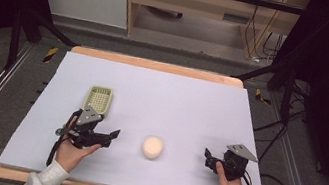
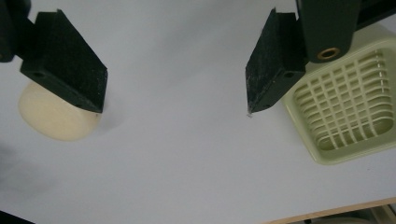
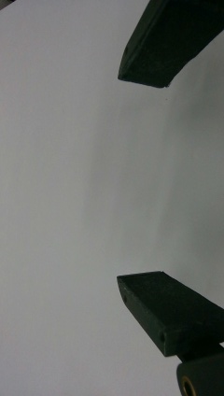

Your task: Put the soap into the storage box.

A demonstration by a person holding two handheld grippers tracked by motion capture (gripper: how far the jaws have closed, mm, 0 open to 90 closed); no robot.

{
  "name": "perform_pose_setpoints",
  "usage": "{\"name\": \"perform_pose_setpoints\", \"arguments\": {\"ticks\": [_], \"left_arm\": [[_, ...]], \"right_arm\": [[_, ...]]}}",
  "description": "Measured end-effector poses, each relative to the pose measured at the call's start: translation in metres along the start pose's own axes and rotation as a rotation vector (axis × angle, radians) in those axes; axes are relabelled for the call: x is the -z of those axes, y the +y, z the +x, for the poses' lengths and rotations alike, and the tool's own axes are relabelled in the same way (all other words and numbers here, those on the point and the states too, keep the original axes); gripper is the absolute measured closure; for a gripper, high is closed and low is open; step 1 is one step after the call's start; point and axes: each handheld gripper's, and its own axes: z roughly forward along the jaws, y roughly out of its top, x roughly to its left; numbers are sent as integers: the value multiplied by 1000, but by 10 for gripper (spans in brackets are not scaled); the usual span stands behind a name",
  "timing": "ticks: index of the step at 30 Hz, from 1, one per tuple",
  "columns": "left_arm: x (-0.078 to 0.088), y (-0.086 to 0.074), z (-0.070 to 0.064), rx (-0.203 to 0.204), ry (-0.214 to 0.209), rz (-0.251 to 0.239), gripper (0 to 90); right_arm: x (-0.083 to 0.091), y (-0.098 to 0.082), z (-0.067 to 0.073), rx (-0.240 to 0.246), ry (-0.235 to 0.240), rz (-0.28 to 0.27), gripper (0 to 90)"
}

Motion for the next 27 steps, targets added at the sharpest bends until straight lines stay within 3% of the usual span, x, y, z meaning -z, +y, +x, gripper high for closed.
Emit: {"name": "perform_pose_setpoints", "arguments": {"ticks": [27], "left_arm": [[-32,26,-49,-51,-95,15,176]], "right_arm": [[0,0,0,3,4,6,40]]}}
